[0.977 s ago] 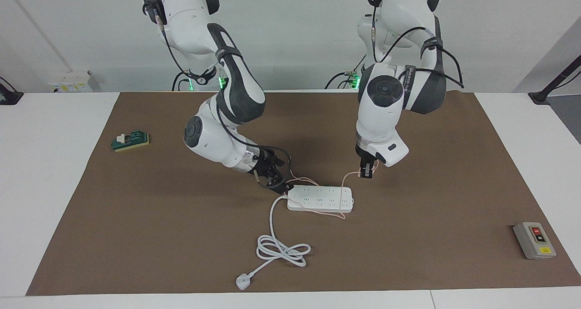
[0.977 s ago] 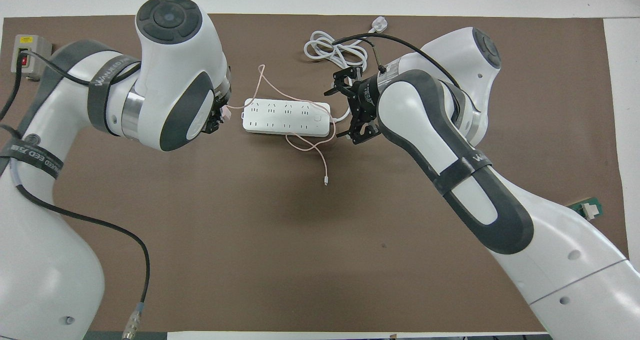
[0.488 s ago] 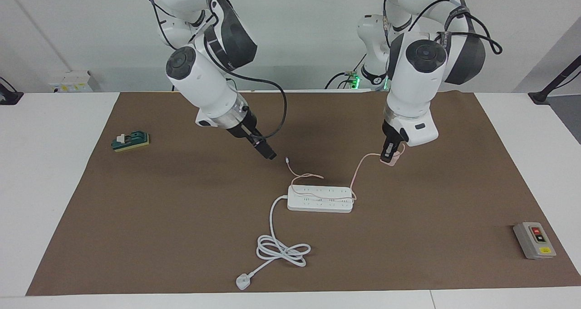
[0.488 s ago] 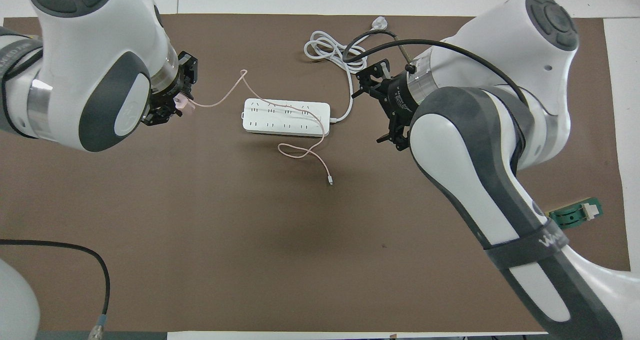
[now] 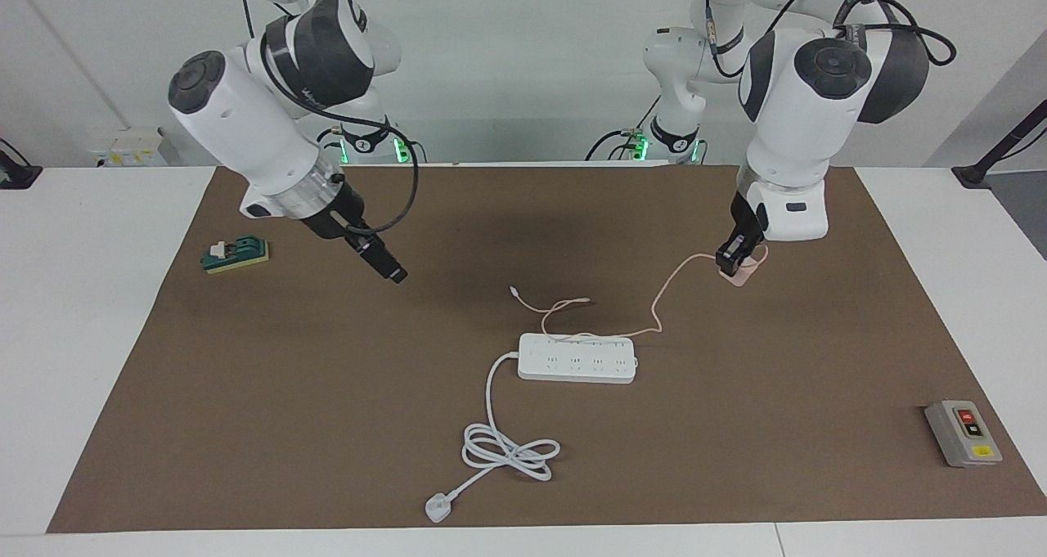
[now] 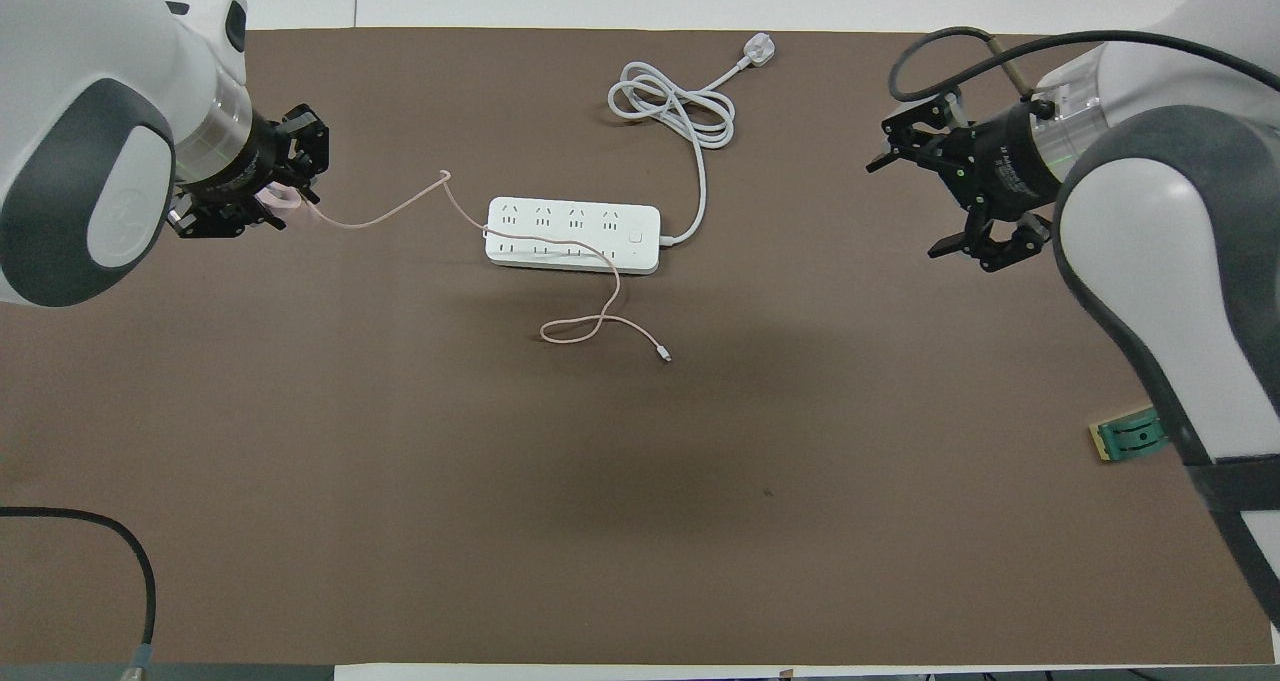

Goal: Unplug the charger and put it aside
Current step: 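Carry the charger away with the left gripper while the right gripper withdraws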

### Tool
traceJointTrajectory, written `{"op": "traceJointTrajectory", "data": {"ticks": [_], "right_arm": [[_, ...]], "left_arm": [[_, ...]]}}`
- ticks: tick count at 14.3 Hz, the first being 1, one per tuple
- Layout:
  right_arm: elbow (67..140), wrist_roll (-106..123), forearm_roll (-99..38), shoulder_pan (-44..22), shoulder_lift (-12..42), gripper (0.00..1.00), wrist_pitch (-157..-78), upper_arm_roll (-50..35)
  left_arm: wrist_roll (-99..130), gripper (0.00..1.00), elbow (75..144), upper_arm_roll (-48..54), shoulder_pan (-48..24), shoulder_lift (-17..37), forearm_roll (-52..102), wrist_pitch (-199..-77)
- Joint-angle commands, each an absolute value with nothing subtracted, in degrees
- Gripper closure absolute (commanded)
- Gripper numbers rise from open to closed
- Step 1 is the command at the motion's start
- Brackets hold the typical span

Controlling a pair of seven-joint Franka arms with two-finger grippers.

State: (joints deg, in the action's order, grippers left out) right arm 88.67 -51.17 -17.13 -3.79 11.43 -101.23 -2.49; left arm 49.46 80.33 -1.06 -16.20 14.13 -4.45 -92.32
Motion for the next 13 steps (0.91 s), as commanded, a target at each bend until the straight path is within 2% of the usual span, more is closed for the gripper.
{"op": "traceJointTrajectory", "data": {"ticks": [1, 4, 6, 10, 13], "right_arm": [[90.26, -46.23, -11.96, -3.86, 8.36, 0.00, -100.46, -3.08], [90.26, -45.88, -11.43, -4.75, 6.95, 0.00, -98.27, -1.93], [89.74, -45.01, -9.60, -4.22, 7.29, 0.00, -99.66, -1.32], [89.03, -18.25, -5.45, -3.87, 6.77, 0.00, -96.50, 5.16], [88.86, -14.86, -4.92, -4.04, 6.94, 0.00, -98.26, 5.36]], "left_arm": [[39.94, 1.00, 81.12, -0.62, -13.10, 11.78, -3.43, -89.65], [28.43, 1.00, 82.52, -0.62, -9.94, 10.29, -3.08, -89.21], [20.78, 1.00, 84.10, -0.70, -7.49, 10.02, -2.38, -89.91], [5.49, 1.00, 91.29, -0.70, -1.34, 8.62, 2.88, -97.97], [-7.59, 1.00, 95.26, -0.70, 3.94, 8.52, 10.34, -101.68]]}}
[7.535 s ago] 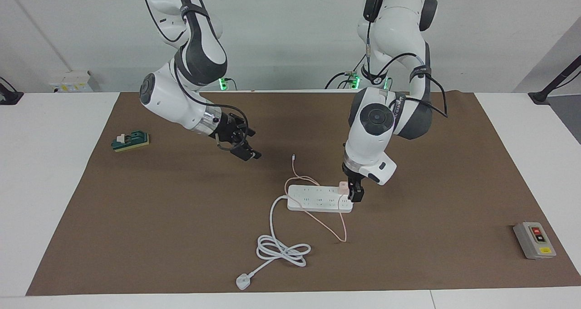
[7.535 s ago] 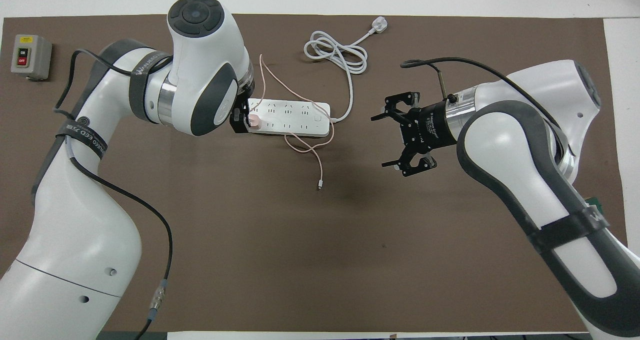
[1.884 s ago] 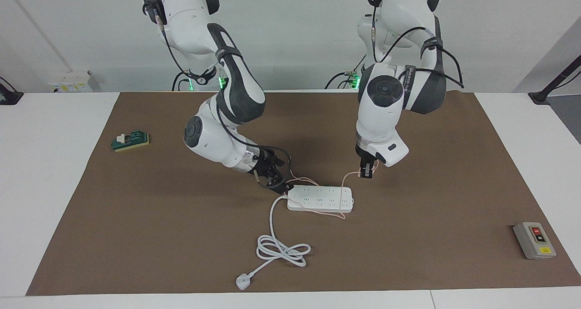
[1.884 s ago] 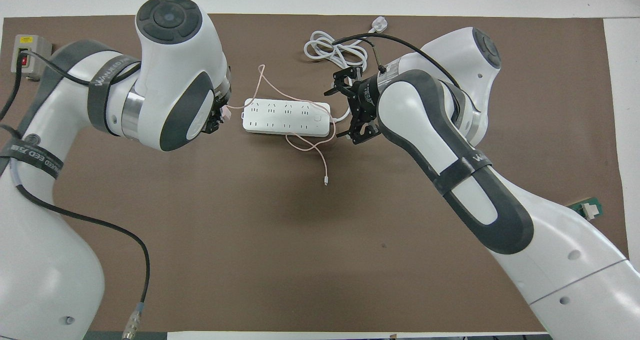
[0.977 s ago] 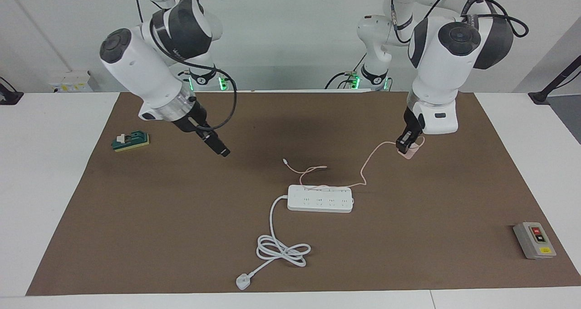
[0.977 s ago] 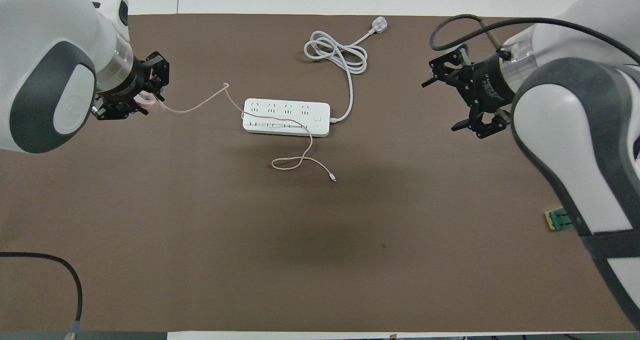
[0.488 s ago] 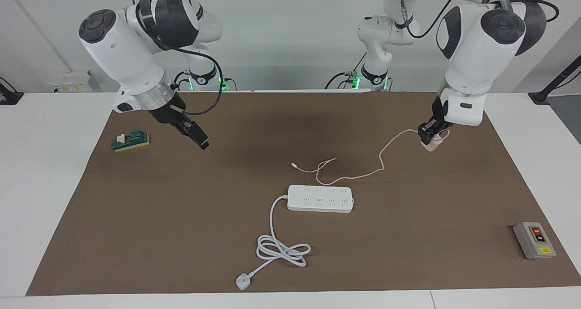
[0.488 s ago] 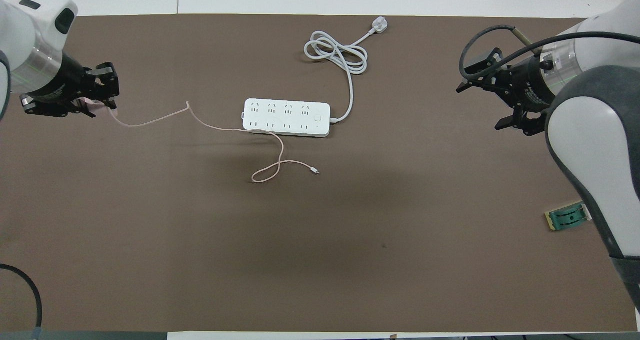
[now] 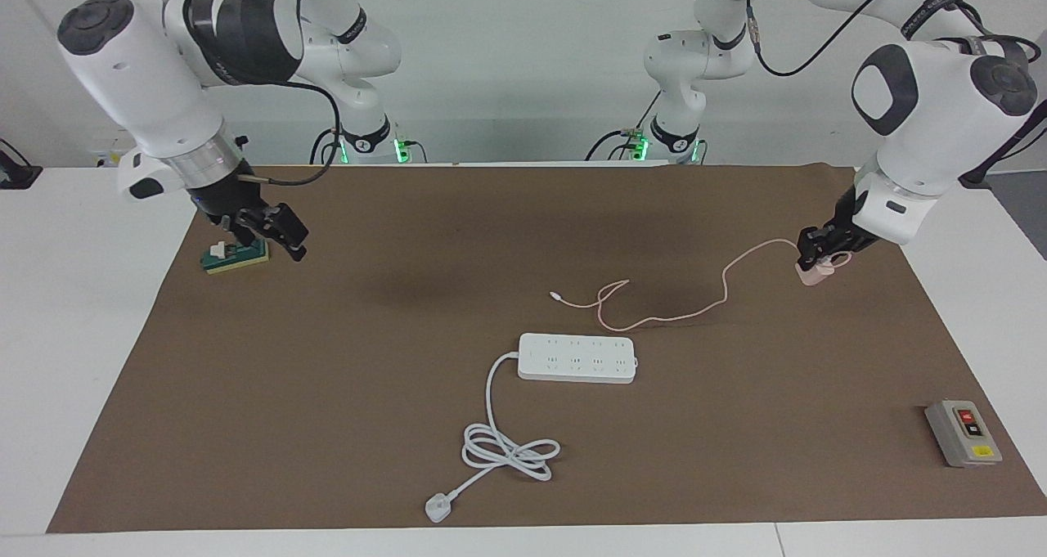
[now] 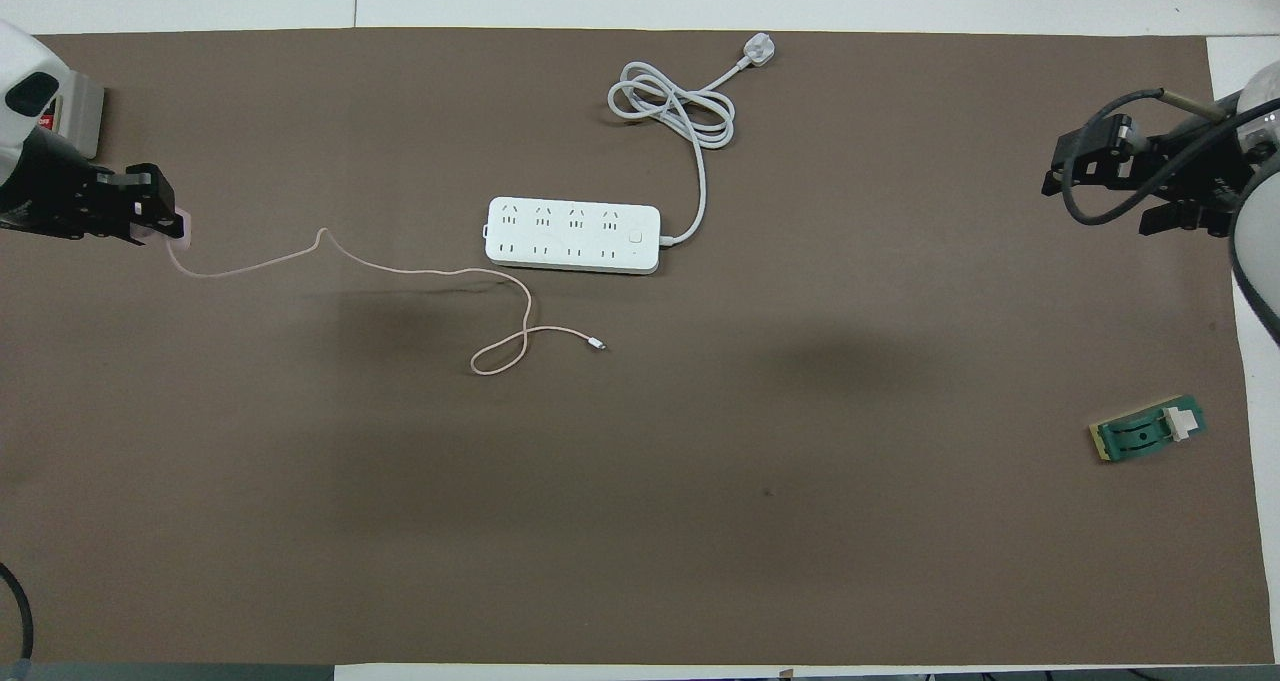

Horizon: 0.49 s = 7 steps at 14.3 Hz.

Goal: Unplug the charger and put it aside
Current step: 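Carry the charger away with the left gripper while the right gripper withdraws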

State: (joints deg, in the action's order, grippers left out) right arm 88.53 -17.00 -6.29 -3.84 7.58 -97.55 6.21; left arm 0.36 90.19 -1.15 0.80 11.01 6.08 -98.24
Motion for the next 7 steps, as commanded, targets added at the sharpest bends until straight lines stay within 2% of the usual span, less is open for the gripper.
{"op": "traceJointTrajectory", "data": {"ticks": [1, 7], "right_arm": [[88.86, -12.16, -4.49, -3.96, 6.94, 0.00, -98.17, 5.36], [86.40, -5.82, -2.20, -4.13, 4.75, 0.00, -92.04, 5.36]], "left_arm": [[-11.74, 1.00, 96.75, -0.70, 5.35, 8.61, 12.29, -103.26], [-28.20, 1.00, 104.14, -0.88, 11.16, 9.14, 24.34, -106.34]]}}
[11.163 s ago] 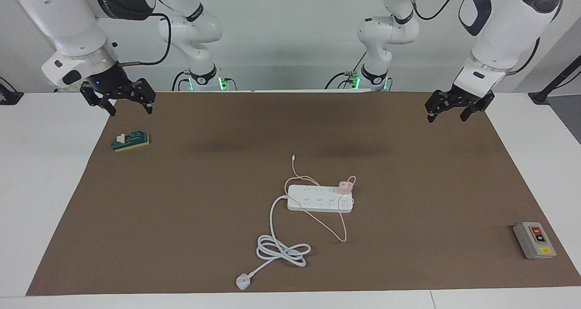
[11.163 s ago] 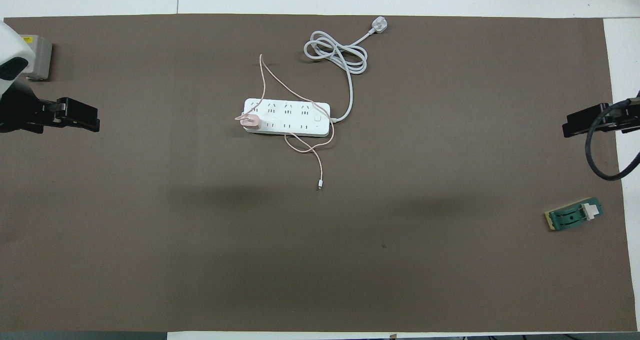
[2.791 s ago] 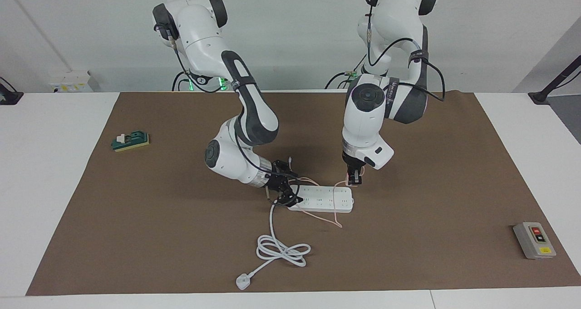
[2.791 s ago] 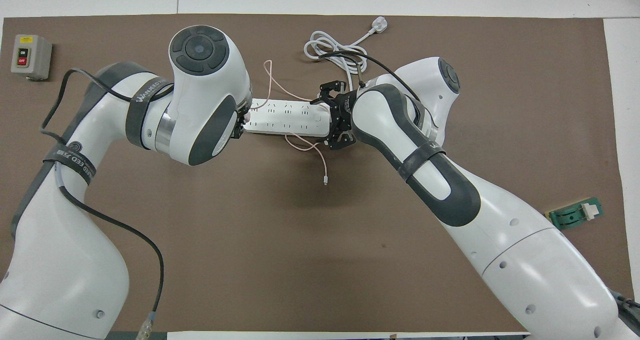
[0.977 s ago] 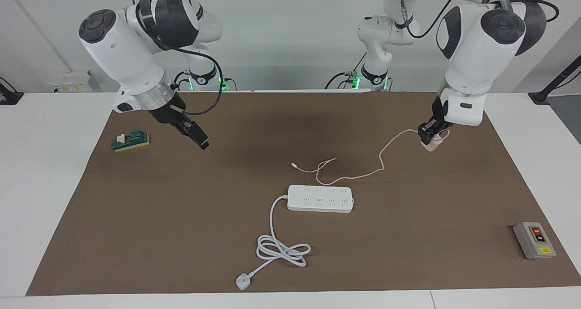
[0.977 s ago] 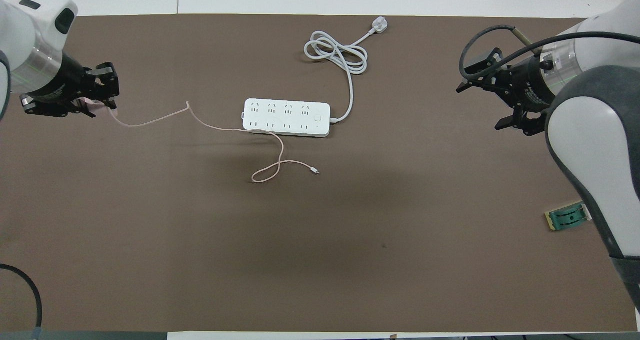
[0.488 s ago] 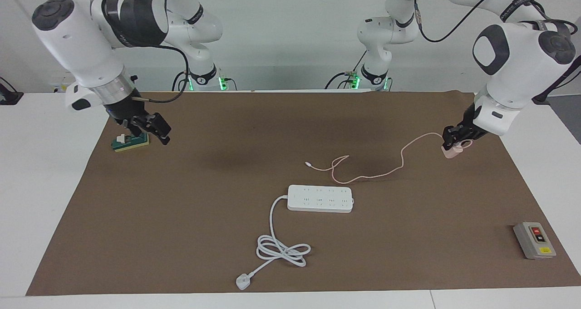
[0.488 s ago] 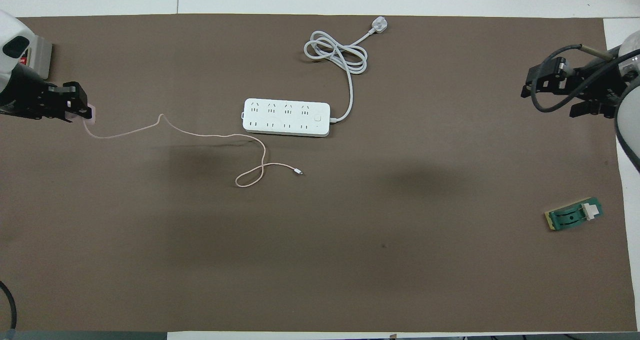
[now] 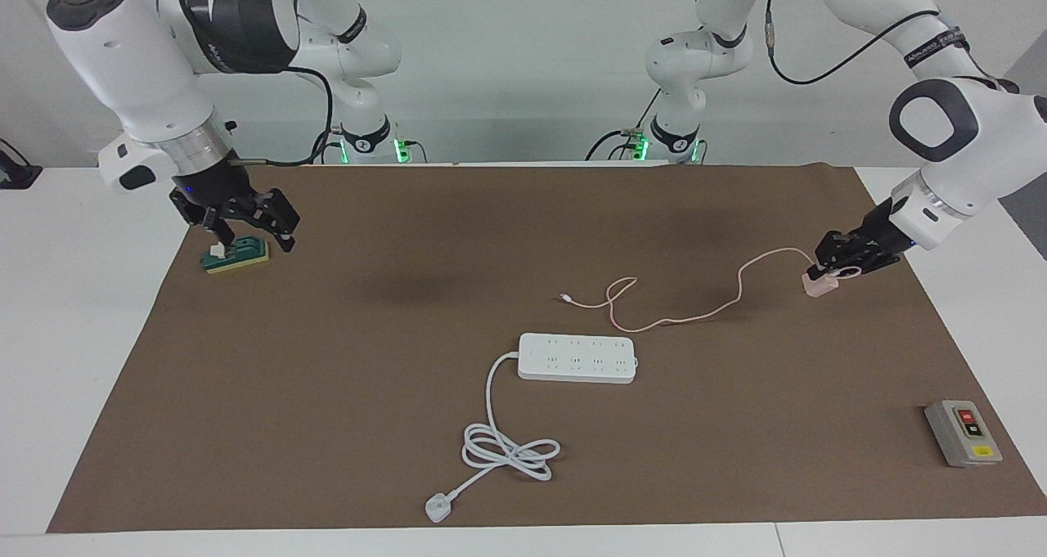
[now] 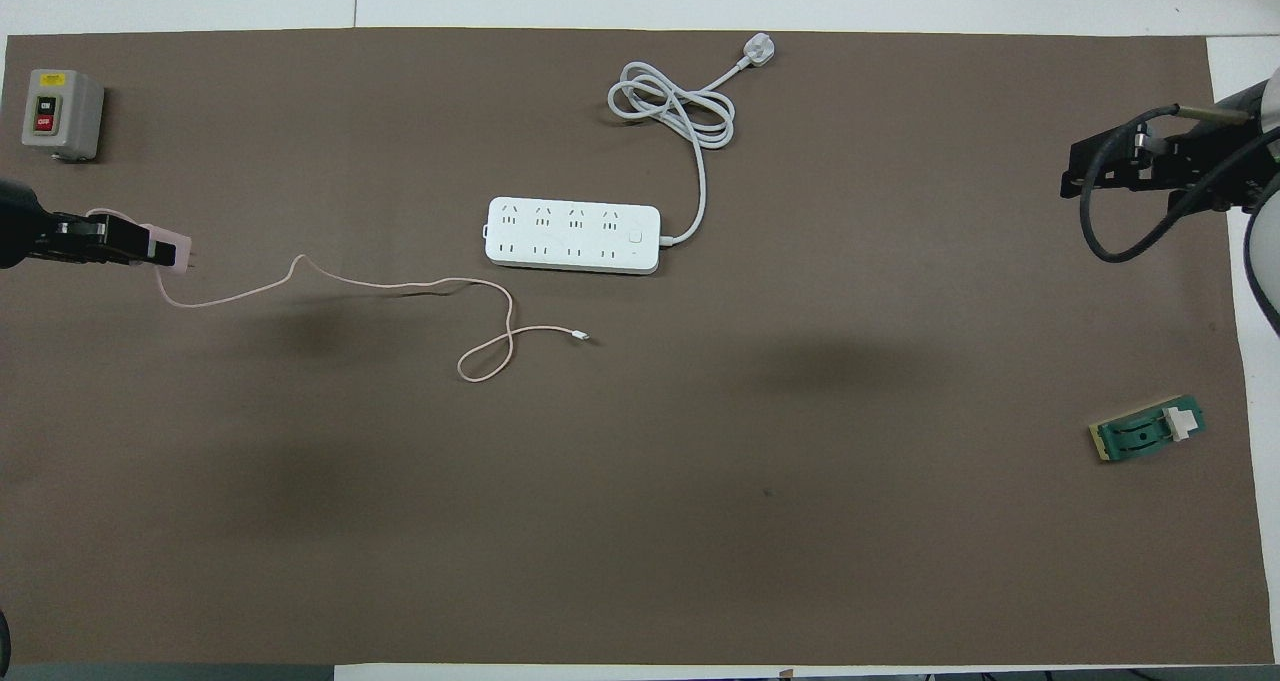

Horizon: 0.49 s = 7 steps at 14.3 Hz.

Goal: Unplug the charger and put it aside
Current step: 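Lower the pink charger onto the mat with the left gripper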

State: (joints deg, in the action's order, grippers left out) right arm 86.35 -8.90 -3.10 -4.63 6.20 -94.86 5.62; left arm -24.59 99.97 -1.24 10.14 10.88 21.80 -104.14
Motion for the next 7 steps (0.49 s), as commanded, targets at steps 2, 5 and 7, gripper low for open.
{"op": "traceJointTrajectory", "data": {"ticks": [2, 5, 7], "right_arm": [[88.23, -1.25, -2.11, -4.13, 1.16, 0.00, -88.52, 5.80], [91.93, -1.32, -2.11, -4.48, -1.58, 0.00, -88.86, 5.89], [91.32, -1.76, -1.93, -4.57, -1.58, 0.00, -88.95, 6.06]], "left_arm": [[-28.65, 1.00, 106.07, -0.88, 11.51, 9.05, 25.13, -107.14], [-33.91, 1.00, 108.88, -0.88, 13.44, 9.14, 30.13, -107.84], [-36.11, 1.00, 110.91, -0.88, 13.71, 9.14, 31.11, -108.81]]}}
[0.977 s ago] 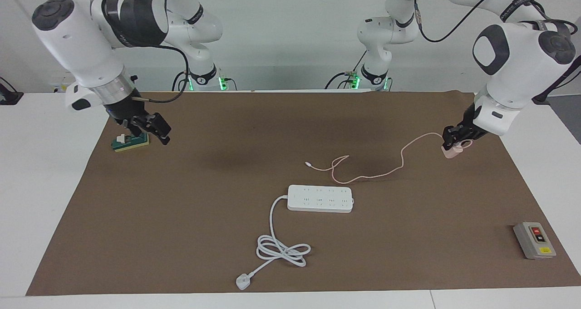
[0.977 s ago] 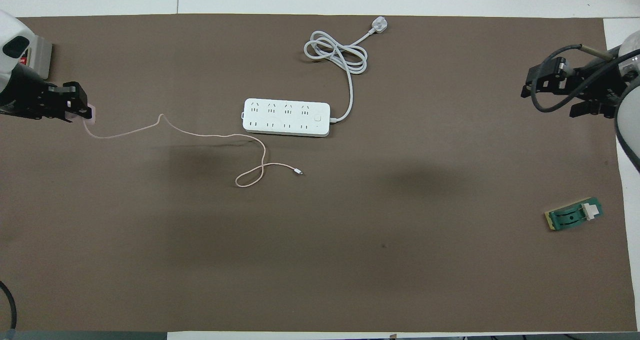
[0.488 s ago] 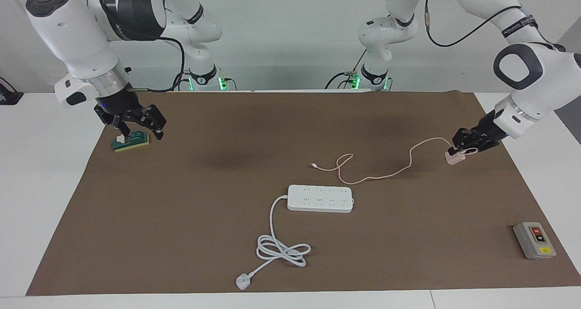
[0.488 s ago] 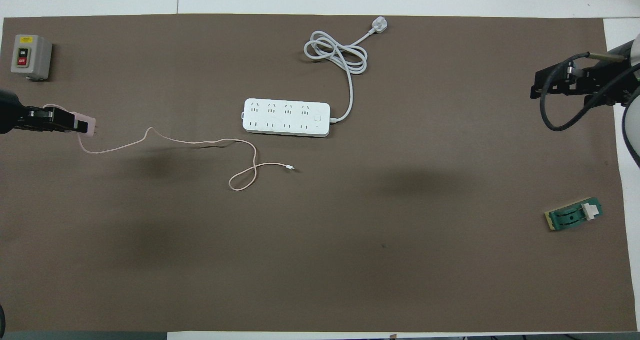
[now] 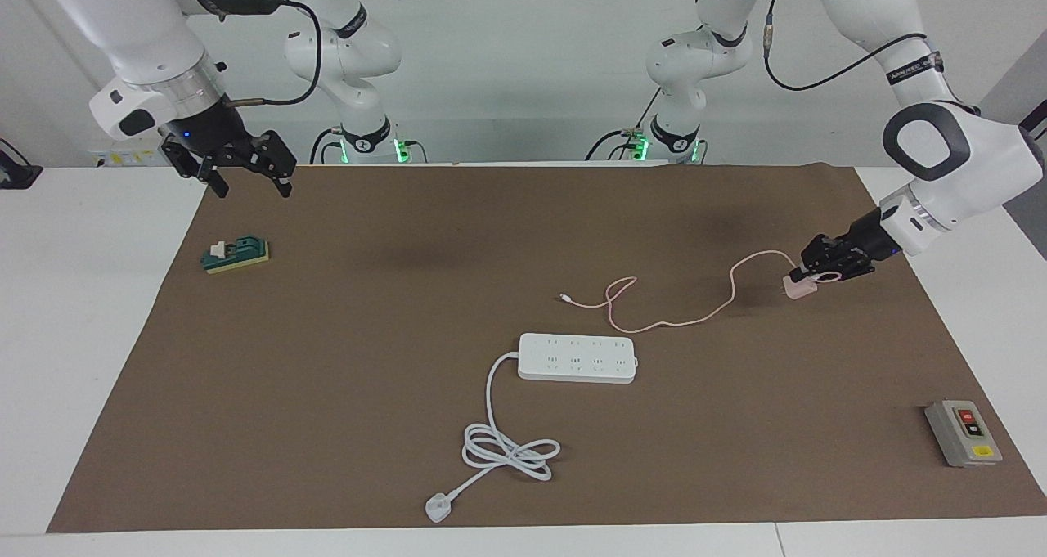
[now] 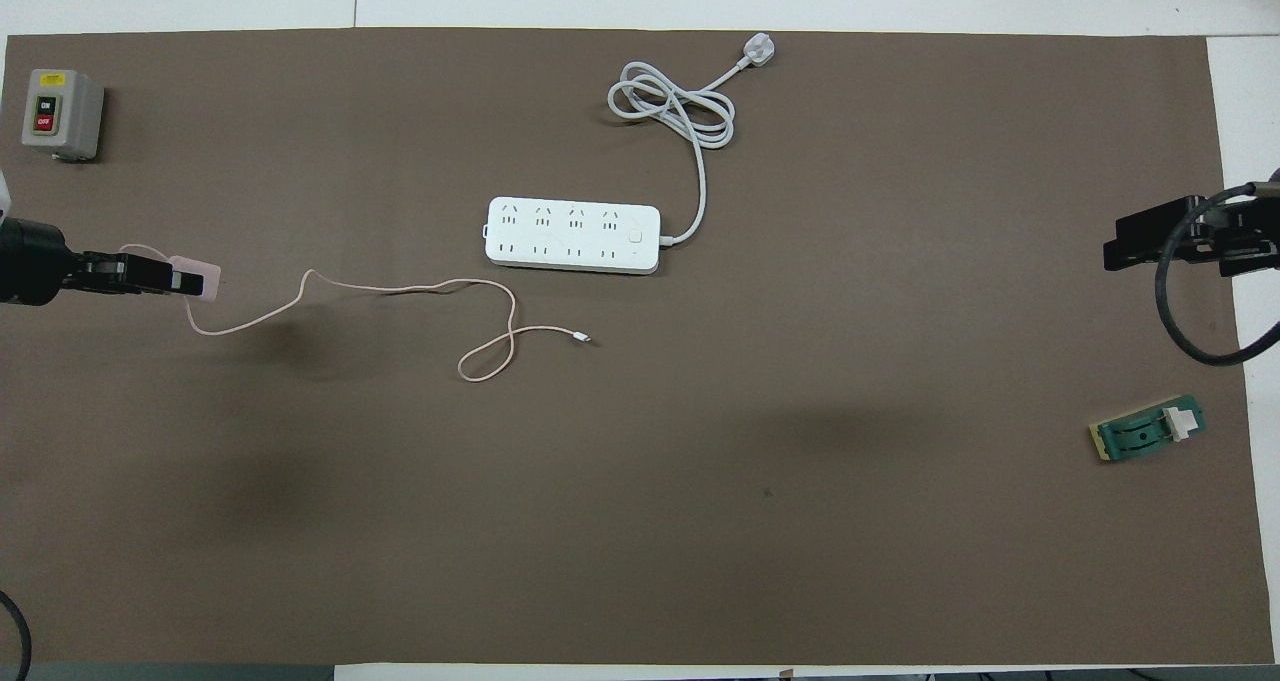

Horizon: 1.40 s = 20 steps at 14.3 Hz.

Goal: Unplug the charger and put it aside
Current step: 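Lower the pink charger onto the mat with the left gripper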

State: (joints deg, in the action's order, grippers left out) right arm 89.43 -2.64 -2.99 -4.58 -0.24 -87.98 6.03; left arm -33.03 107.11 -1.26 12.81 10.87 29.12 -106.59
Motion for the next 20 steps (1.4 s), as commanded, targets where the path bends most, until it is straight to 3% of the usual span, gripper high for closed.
{"op": "traceJointTrajectory", "data": {"ticks": [1, 4, 14, 15, 16, 17, 20], "right_arm": [[91.23, -1.76, -2.02, -4.57, -1.67, 0.00, -89.03, 6.15], [91.40, -0.71, -1.85, -4.31, -1.50, 0.00, -93.33, 6.15], [89.30, 6.24, -1.31, -4.30, 4.13, 0.00, -90.88, 9.92], [89.21, 6.50, -1.32, -4.31, 3.96, 0.00, -90.88, 11.15], [88.95, 7.03, -1.32, -4.31, 3.69, 0.00, -90.79, 11.51], [88.95, 6.94, -1.23, -4.31, 3.43, 0.00, -90.01, 11.25], [88.95, 6.77, -1.23, -4.48, 3.51, 0.00, -89.83, 11.25]], "left_arm": [[-37.52, 1.00, 111.96, -0.88, 14.58, 9.23, 32.33, -108.90], [-42.53, 1.00, 115.74, -0.88, 15.46, 9.14, 35.58, -111.09], [-54.84, 1.00, 125.24, -0.88, 19.77, 9.49, 41.66, -113.20], [-54.93, 0.84, 125.24, -0.88, 19.78, 9.58, 41.92, -113.12], [-54.84, 0.25, 125.24, -0.88, 19.78, 9.58, 42.53, -112.77], [-54.58, 0.00, 125.33, -0.88, 19.78, 9.41, 43.06, -112.50], [-54.49, 0.00, 125.25, -0.97, 19.78, 9.32, 43.07, -112.06]]}}
